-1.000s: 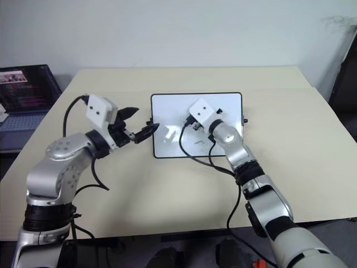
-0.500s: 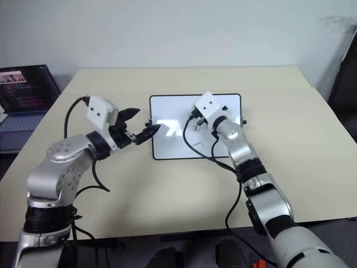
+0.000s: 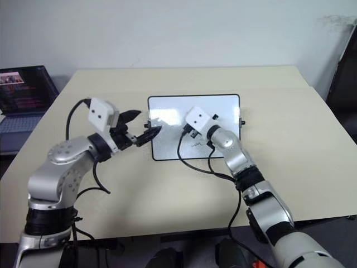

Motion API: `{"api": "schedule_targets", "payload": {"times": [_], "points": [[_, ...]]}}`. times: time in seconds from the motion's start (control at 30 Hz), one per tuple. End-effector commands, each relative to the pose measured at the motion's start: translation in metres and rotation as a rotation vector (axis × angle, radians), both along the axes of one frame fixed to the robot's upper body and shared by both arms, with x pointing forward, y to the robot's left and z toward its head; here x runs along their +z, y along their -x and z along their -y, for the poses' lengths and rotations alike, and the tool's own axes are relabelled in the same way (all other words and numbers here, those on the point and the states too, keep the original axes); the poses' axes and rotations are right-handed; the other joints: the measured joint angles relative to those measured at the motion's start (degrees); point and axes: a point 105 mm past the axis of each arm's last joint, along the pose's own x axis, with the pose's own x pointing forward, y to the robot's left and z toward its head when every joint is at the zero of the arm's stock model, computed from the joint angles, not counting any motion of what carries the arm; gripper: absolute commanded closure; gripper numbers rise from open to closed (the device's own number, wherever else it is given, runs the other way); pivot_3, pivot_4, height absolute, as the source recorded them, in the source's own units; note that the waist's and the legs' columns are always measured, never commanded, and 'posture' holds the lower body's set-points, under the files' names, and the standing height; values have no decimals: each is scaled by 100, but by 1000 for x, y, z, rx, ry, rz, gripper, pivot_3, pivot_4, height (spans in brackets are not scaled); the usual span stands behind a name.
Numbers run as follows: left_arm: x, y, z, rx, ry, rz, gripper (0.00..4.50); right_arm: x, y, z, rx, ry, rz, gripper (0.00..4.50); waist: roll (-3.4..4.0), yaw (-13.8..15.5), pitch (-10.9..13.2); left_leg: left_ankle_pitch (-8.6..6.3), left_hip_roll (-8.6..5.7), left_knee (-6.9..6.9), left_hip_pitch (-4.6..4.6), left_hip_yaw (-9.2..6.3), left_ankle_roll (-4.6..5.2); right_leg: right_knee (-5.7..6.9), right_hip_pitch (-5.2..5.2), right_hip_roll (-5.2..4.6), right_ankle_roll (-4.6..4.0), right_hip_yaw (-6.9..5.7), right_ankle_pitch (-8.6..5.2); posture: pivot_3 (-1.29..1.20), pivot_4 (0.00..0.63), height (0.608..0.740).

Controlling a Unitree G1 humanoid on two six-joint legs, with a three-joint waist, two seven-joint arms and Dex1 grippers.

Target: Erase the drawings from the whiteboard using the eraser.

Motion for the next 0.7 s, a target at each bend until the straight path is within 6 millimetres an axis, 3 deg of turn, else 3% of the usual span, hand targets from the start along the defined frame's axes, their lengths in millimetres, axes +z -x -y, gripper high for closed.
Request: {"api": "schedule_targets", "payload": {"times": [0.03, 0.13, 0.3, 0.47, 0.6, 0.7], "points": [[11, 19, 0, -111, 0, 48, 0, 53, 15, 13, 19, -154, 210, 3147, 0, 5, 0, 0, 0, -3, -4, 0, -1, -5, -3, 0, 1, 0, 0, 0, 150, 740], [5, 26, -2, -156, 2, 15, 0, 49, 20, 26, -5, -168, 243, 3147, 0, 22, 0, -2, 2, -12, -14, -2, -2, -22, -9, -2, 2, 1, -2, 0, 150, 740], [-2, 36, 3, -249, -37, -29, 0, 25, 21, 31, -27, -157, 215, 3147, 0, 31, 1, -4, 1, -12, -14, -1, 2, -24, -4, -3, 1, 3, -2, 0, 150, 740], [-20, 46, 4, -324, -141, -90, 0, 7, 12, 23, -44, -90, 226, 3148, 2, -5, 3, -6, 2, -13, -1, 9, 6, -12, -4, 4, 0, 2, -2, 0, 150, 740], [-21, 45, 3, -327, -169, -89, 0, 1, 2, 11, -44, -63, 228, 3148, 1, -7, 7, -6, 3, -11, -1, 10, 6, -10, -4, 5, 0, 2, -2, 0, 150, 740], [-20, 45, 3, -325, -173, -82, 0, -18, -2, 3, -33, -17, 186, 3148, 1, -1, 7, -5, 3, -11, -1, 10, 4, -10, -4, 5, 0, 1, -3, 0, 150, 740]]}}
